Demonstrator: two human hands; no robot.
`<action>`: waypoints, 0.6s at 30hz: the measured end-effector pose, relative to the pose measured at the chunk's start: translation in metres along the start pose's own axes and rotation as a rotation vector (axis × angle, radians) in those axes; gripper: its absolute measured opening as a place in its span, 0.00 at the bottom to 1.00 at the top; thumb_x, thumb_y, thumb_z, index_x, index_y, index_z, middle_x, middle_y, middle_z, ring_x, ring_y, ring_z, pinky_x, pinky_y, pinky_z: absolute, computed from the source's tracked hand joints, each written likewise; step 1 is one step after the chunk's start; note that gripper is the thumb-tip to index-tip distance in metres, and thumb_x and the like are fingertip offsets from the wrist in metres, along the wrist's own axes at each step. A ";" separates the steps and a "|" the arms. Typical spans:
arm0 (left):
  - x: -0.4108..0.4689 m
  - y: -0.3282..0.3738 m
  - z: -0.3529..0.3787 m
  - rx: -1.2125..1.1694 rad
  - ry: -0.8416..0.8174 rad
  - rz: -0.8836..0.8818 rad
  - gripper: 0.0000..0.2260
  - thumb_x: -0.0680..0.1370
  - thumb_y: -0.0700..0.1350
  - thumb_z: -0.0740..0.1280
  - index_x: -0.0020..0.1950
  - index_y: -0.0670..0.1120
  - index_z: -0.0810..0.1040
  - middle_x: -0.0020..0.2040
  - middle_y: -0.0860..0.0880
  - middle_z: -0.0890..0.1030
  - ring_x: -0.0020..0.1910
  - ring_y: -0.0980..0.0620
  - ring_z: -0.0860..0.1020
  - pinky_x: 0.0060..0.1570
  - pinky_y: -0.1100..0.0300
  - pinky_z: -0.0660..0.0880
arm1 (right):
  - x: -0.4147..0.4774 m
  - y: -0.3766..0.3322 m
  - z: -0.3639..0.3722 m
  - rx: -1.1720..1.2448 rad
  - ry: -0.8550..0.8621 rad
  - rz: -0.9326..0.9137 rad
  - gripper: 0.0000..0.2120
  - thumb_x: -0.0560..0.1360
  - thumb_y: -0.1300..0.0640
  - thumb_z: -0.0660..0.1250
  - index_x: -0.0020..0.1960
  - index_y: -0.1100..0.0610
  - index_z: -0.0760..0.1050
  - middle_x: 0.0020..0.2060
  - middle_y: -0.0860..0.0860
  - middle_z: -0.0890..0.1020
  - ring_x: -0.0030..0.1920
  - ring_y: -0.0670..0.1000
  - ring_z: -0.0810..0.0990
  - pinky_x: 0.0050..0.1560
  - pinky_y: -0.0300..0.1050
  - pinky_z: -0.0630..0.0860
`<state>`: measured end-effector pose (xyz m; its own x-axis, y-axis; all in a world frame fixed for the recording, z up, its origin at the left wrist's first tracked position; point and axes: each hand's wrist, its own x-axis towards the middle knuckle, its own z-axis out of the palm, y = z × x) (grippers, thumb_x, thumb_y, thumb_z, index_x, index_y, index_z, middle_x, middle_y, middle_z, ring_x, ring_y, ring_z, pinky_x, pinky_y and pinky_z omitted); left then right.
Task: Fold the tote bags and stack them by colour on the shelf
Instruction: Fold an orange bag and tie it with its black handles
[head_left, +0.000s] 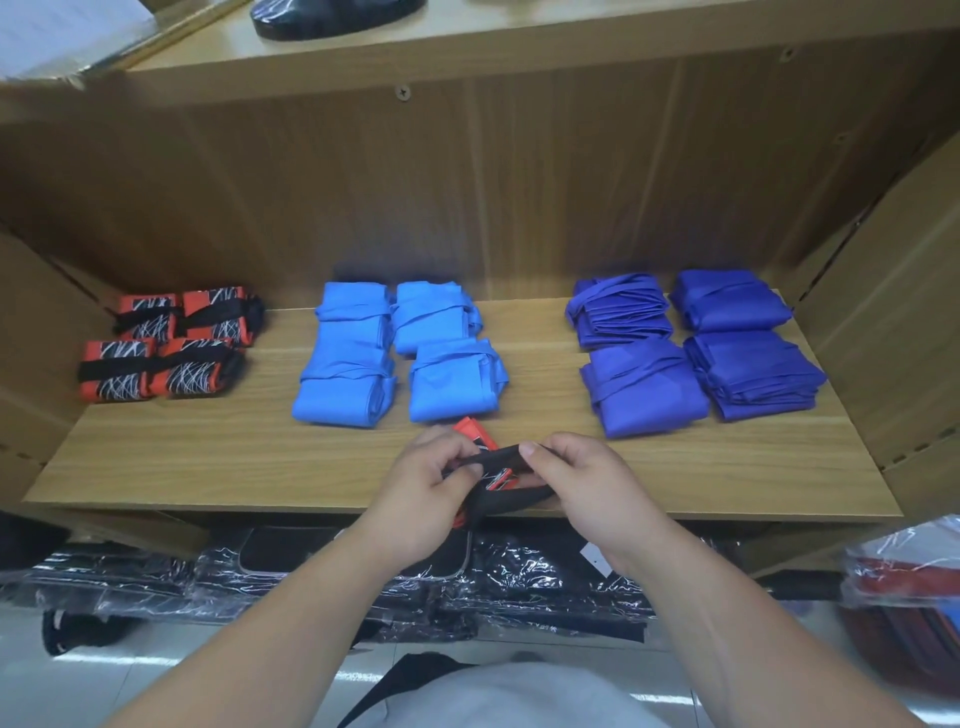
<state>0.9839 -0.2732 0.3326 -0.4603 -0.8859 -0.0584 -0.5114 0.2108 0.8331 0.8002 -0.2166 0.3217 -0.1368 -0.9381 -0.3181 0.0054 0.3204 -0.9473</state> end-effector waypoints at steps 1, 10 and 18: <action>0.001 0.001 0.000 0.001 0.000 -0.012 0.11 0.80 0.37 0.68 0.41 0.49 0.77 0.45 0.50 0.75 0.46 0.55 0.73 0.49 0.64 0.68 | 0.000 0.000 0.000 0.034 0.010 0.023 0.14 0.81 0.48 0.67 0.40 0.55 0.79 0.43 0.56 0.87 0.47 0.58 0.86 0.56 0.58 0.81; 0.002 0.017 -0.002 -0.110 -0.011 -0.182 0.11 0.69 0.51 0.68 0.35 0.44 0.73 0.42 0.48 0.73 0.40 0.53 0.72 0.42 0.58 0.66 | -0.007 0.001 0.013 0.078 0.106 -0.032 0.16 0.81 0.47 0.63 0.49 0.60 0.76 0.47 0.57 0.86 0.53 0.61 0.83 0.61 0.63 0.77; -0.008 0.017 -0.010 -0.250 0.066 -0.115 0.09 0.79 0.49 0.65 0.46 0.45 0.80 0.48 0.45 0.80 0.46 0.51 0.77 0.46 0.61 0.72 | -0.012 -0.006 0.025 0.630 0.004 0.010 0.10 0.85 0.57 0.59 0.55 0.65 0.72 0.53 0.66 0.84 0.56 0.65 0.84 0.62 0.60 0.79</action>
<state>0.9863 -0.2661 0.3528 -0.3567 -0.9249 -0.1314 -0.3588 0.0058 0.9334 0.8261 -0.2106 0.3307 -0.1378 -0.9344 -0.3285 0.5888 0.1894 -0.7858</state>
